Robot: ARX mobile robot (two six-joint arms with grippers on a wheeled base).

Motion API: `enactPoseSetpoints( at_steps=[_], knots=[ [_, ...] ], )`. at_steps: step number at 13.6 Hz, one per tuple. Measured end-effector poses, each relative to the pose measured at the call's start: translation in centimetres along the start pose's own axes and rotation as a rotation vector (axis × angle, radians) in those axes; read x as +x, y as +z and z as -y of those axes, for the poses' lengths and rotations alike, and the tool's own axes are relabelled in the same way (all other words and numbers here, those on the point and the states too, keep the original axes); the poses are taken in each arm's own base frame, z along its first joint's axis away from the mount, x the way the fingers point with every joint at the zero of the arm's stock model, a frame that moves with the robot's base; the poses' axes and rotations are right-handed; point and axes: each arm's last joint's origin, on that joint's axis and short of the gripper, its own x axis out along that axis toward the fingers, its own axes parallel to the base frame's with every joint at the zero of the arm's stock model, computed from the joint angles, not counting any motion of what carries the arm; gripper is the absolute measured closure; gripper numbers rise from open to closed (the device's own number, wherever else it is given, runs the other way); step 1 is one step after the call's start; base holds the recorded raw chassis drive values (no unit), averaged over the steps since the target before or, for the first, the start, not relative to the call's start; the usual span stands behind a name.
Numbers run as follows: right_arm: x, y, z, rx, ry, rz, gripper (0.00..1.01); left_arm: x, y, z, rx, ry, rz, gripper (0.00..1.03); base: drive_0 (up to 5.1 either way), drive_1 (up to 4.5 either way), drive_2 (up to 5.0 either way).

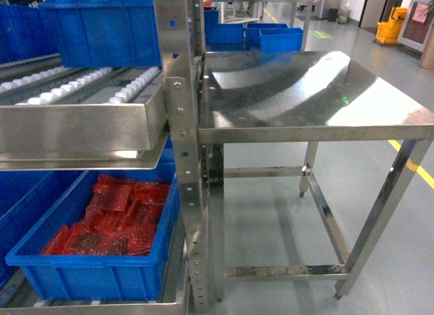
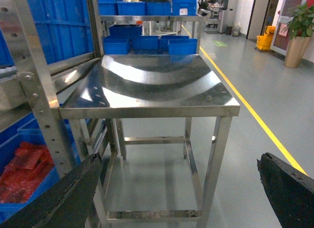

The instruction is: Pick blue part to blue bin on bottom shelf

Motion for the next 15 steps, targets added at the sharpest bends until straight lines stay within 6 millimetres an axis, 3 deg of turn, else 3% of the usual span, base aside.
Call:
enactPoseSetpoints(
  at_steps=[15],
  knots=[
    [0.00, 0.01, 0.00, 0.000, 0.000, 0.001, 0.03, 0.00, 0.01, 0.00, -0.001, 0.000, 0.001, 0.59, -5.0, 2.41, 2.4]
  ],
)
